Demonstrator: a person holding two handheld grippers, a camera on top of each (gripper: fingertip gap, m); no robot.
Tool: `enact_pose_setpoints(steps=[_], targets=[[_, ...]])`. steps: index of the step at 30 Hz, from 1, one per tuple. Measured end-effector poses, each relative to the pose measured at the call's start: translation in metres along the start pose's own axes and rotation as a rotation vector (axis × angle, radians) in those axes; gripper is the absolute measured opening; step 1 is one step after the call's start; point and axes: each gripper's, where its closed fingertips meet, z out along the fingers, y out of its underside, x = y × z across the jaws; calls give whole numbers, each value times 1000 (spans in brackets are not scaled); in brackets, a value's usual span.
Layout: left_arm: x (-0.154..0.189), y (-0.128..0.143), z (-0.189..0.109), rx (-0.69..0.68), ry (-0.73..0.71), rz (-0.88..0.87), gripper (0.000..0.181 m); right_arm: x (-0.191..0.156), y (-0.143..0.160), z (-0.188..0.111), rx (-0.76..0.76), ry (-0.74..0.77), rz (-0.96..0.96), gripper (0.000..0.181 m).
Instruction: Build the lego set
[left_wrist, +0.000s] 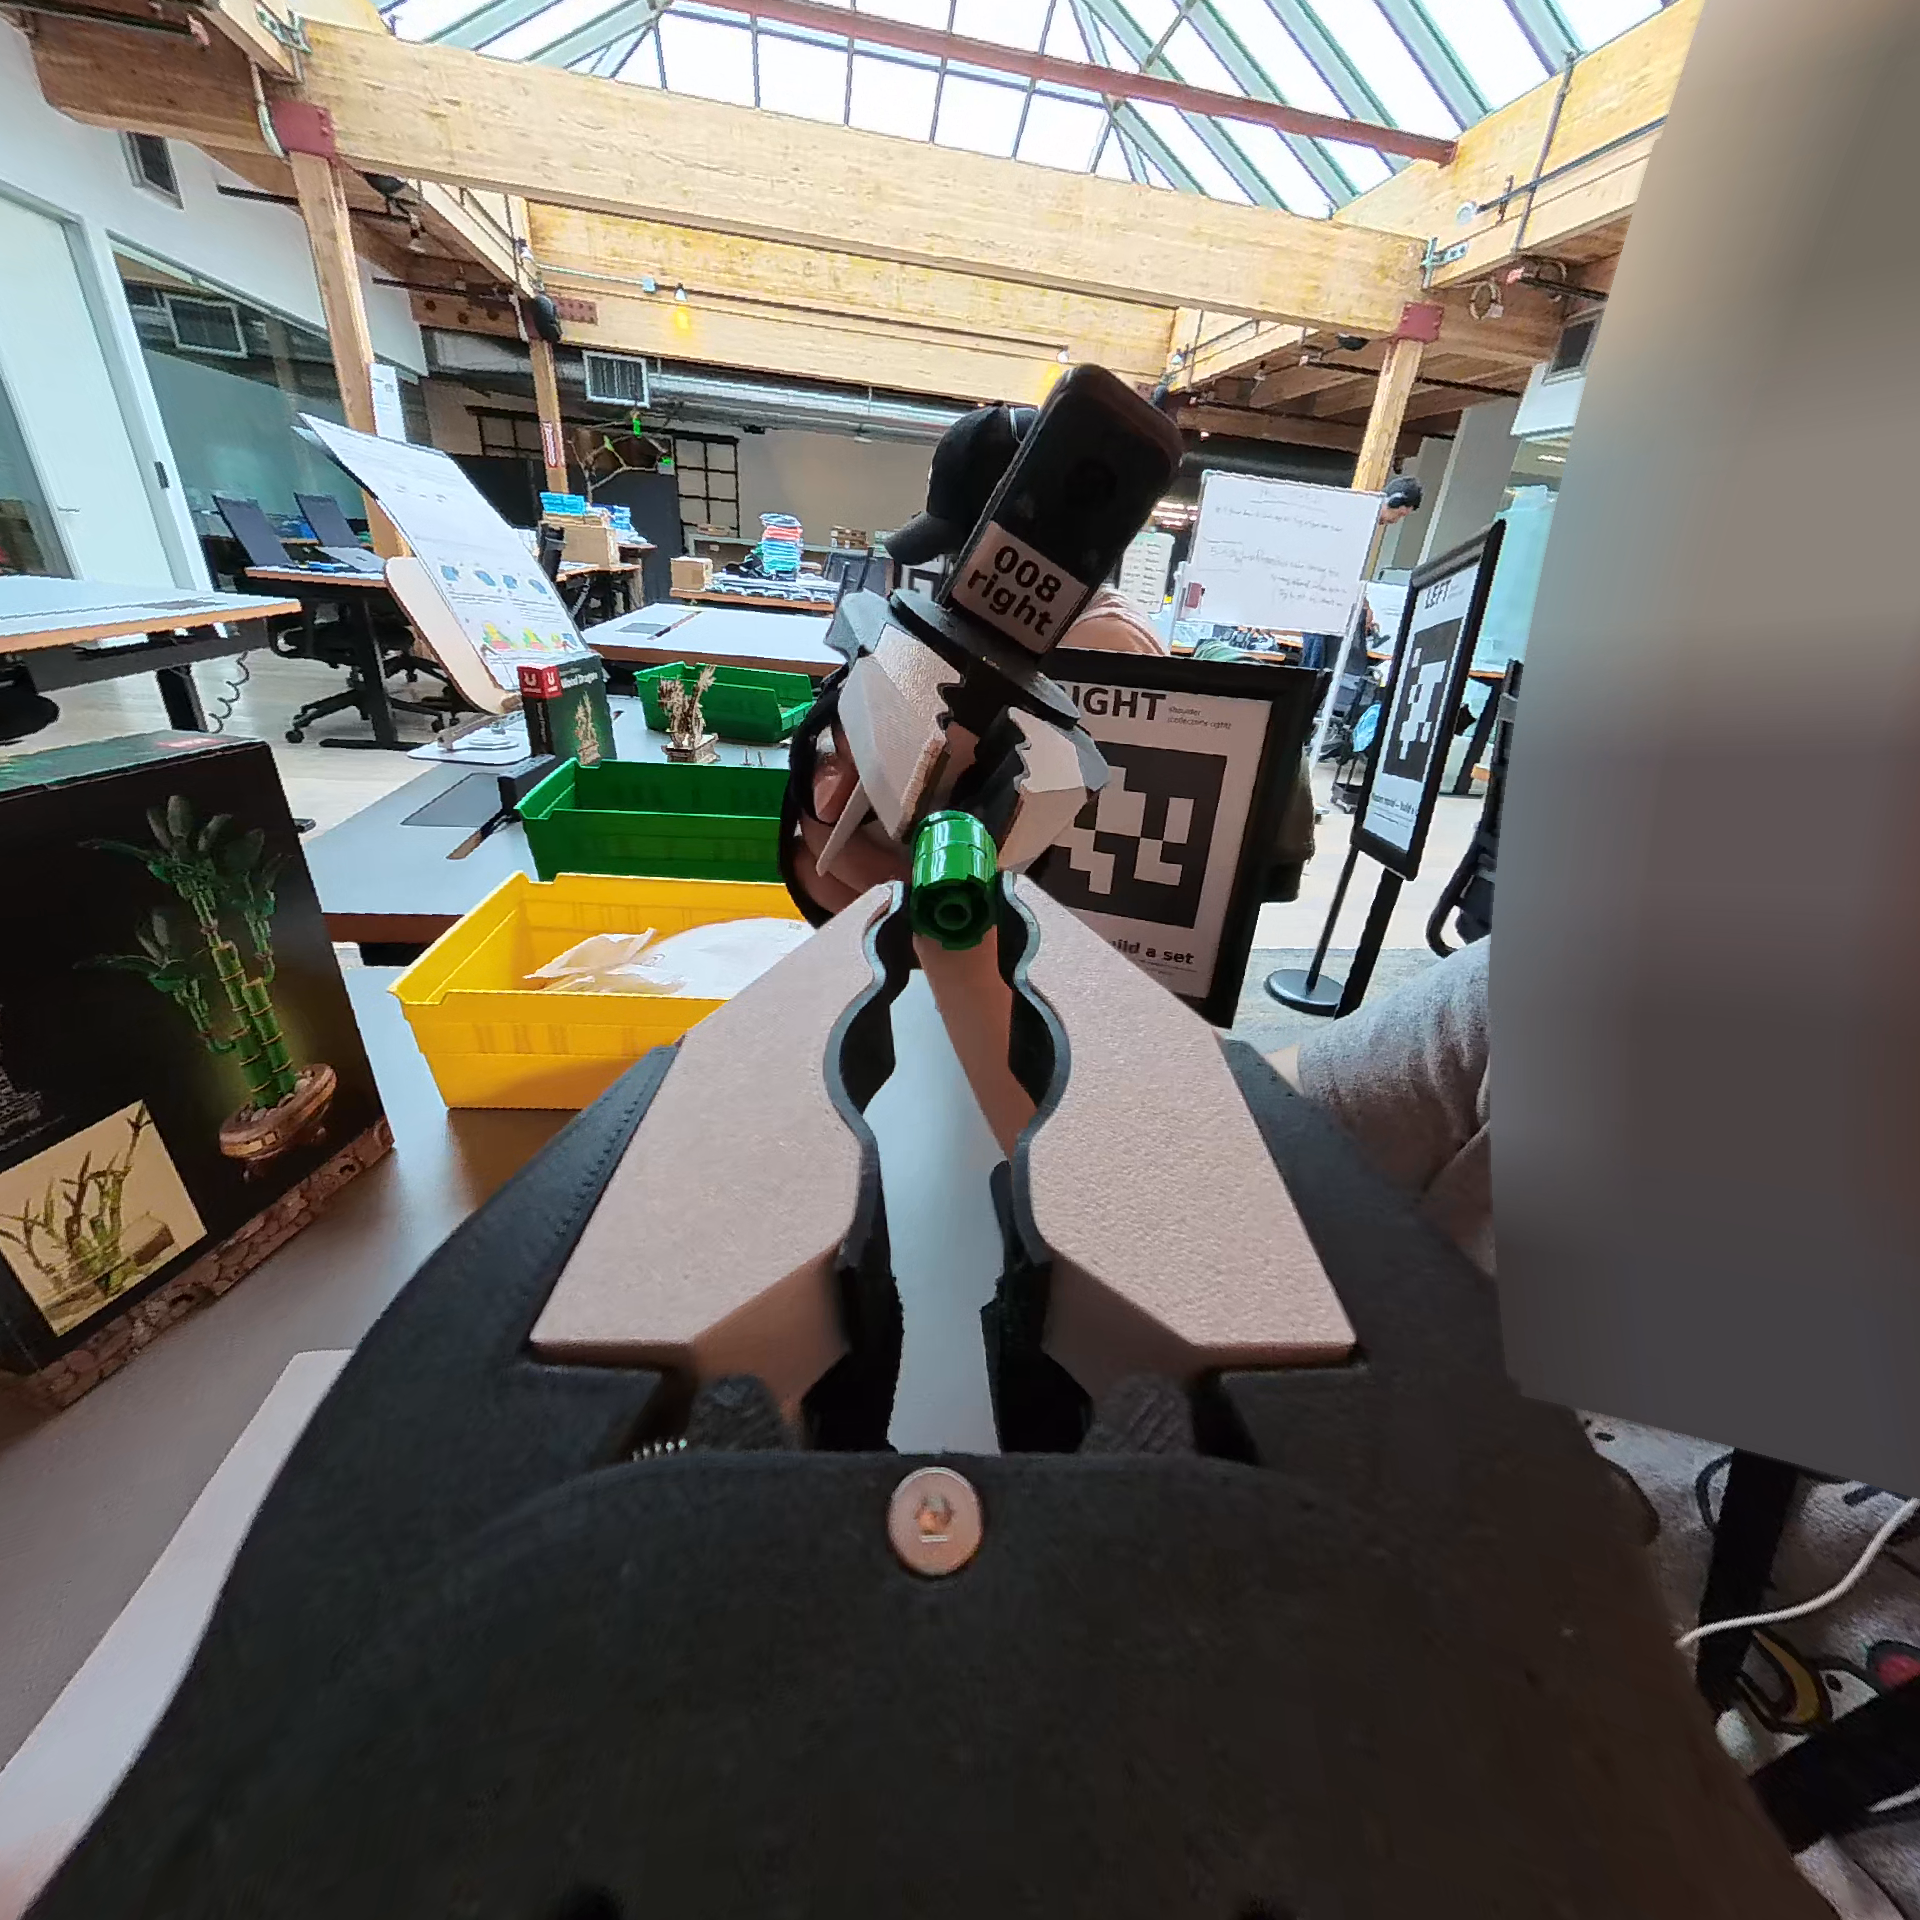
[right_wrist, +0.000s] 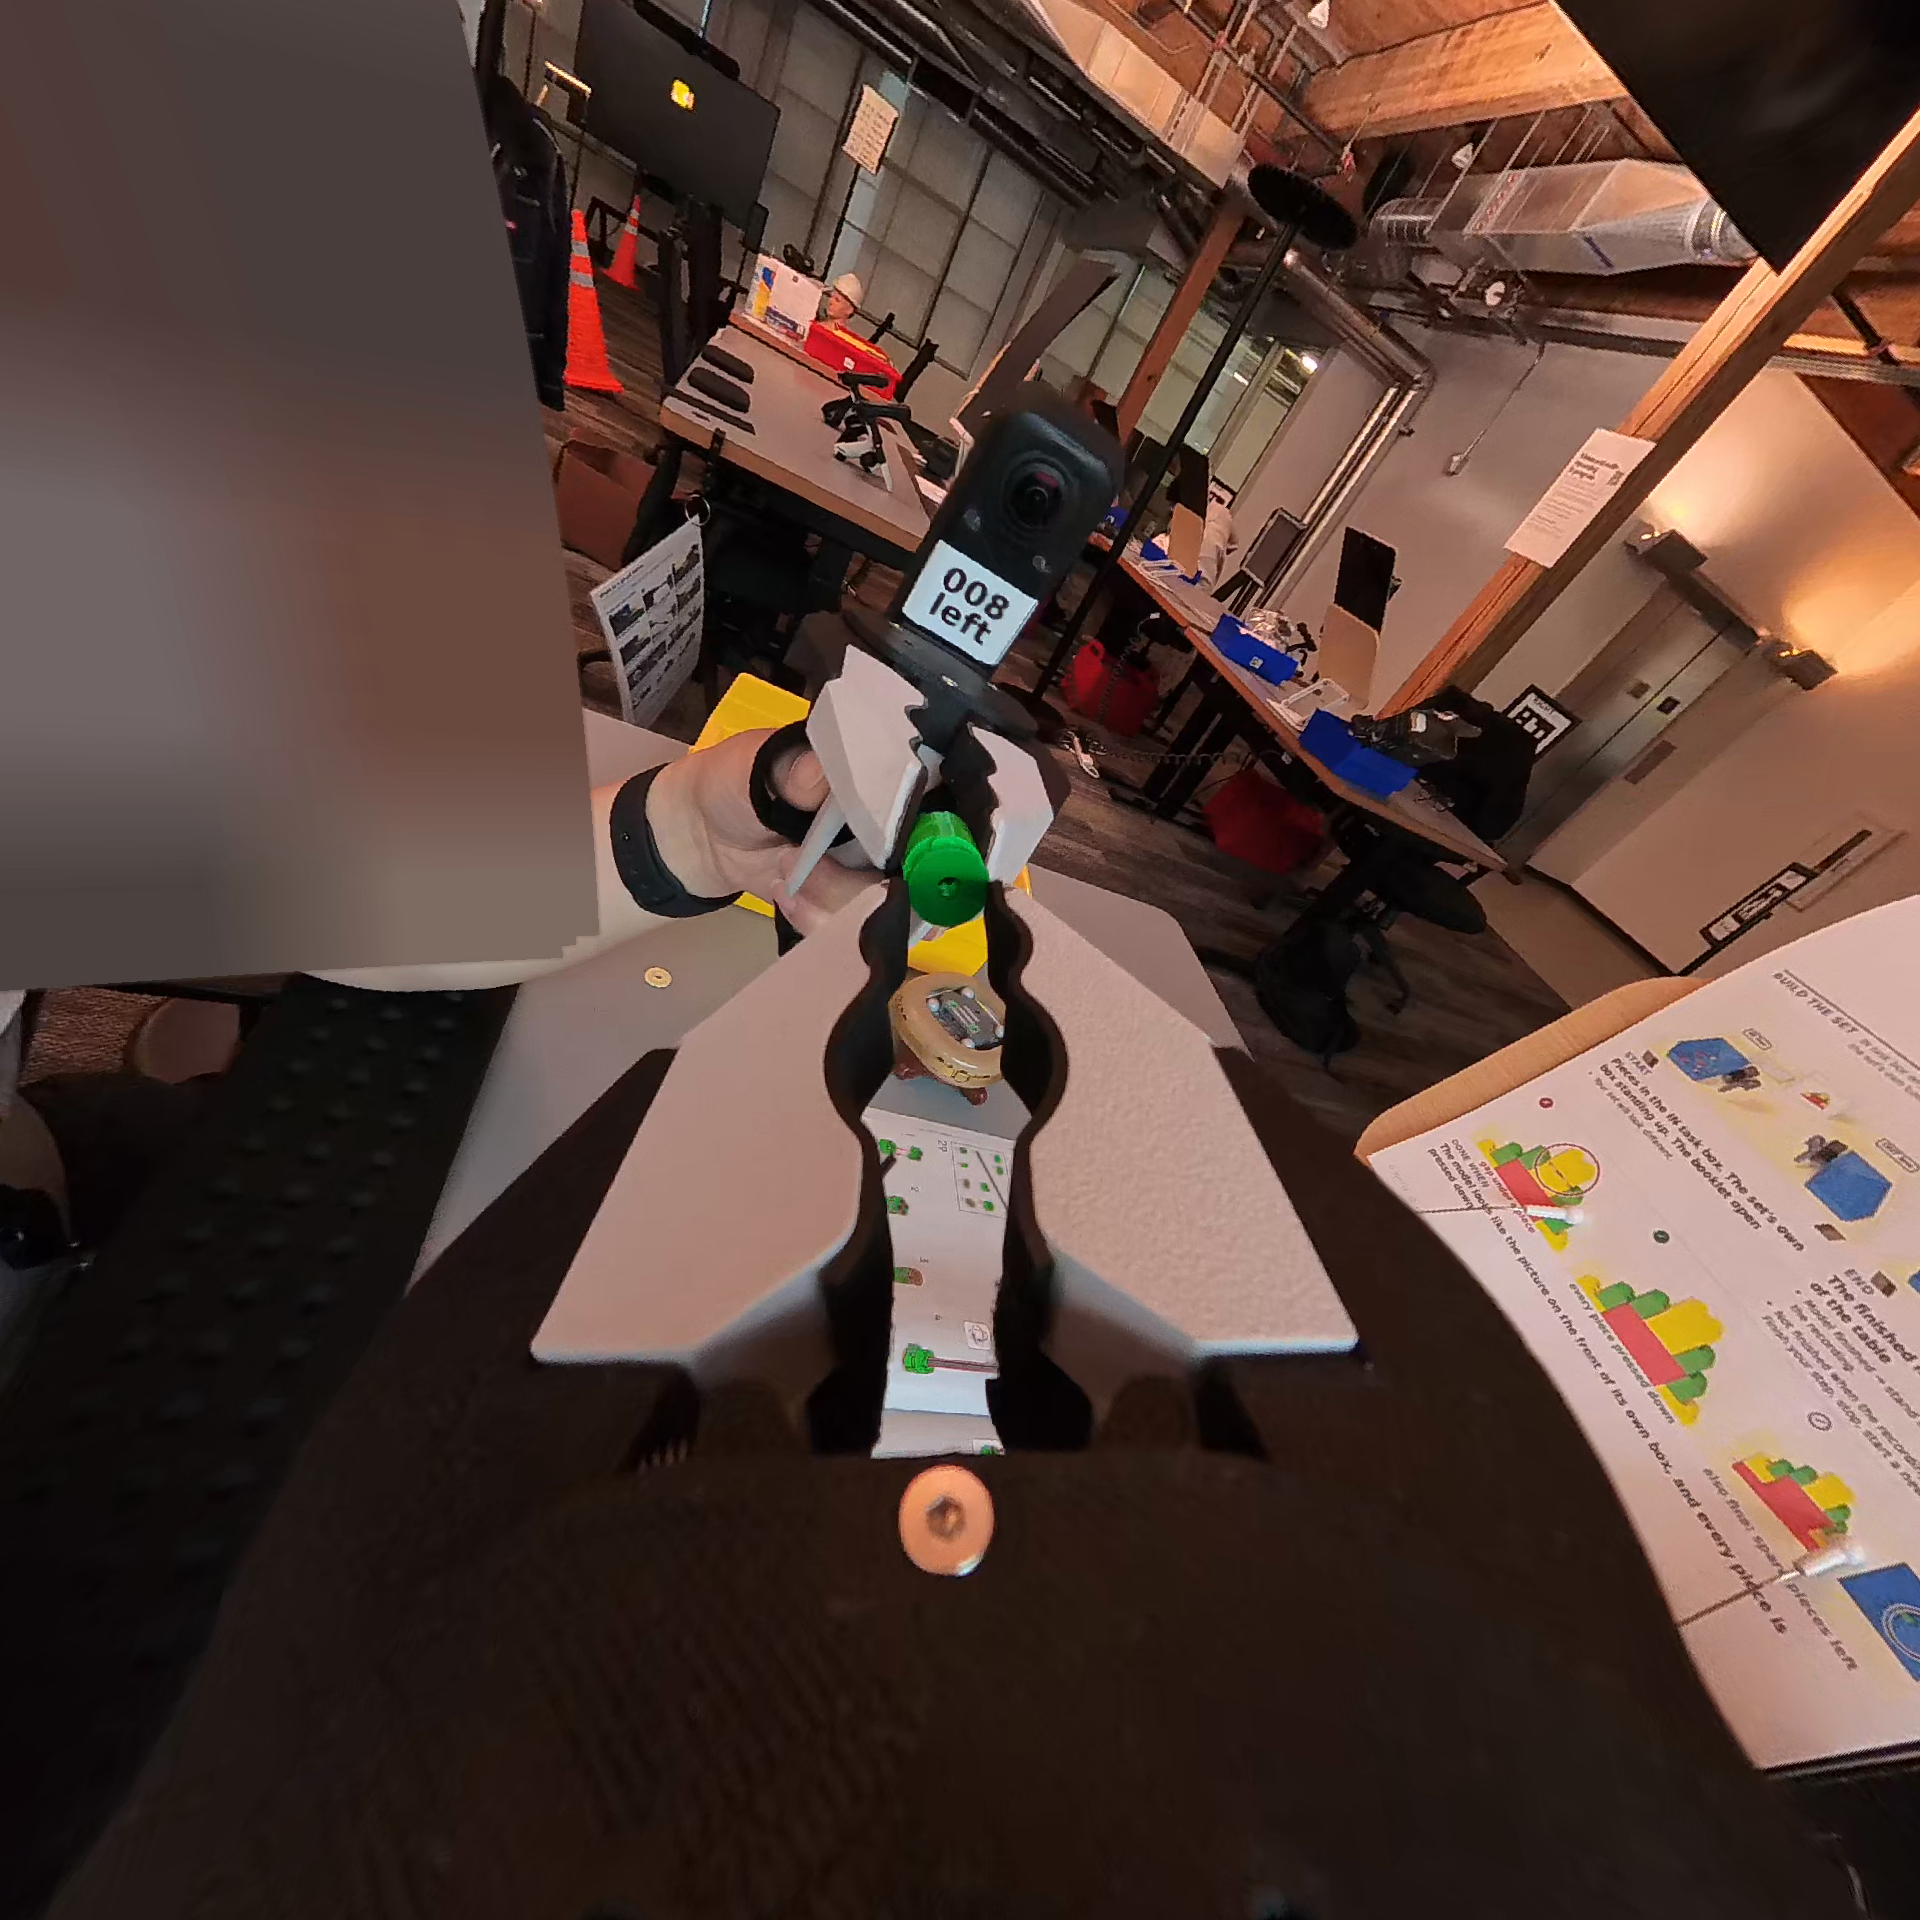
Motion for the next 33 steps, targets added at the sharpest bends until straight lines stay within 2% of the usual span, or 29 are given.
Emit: enact_pose_setpoints(steps=[11, 22, 33], targets=[[-6, 2, -3, -33, -68, 58, 13, 5, 3, 3, -12, 4, 75, 13], [0, 1, -3, -39, -40, 67, 13, -2, 0, 3, 3, -26, 73, 13], [-5, 11, 1, -96, -79, 108, 13, 0, 7, 0, -45, -18, 92, 13]])
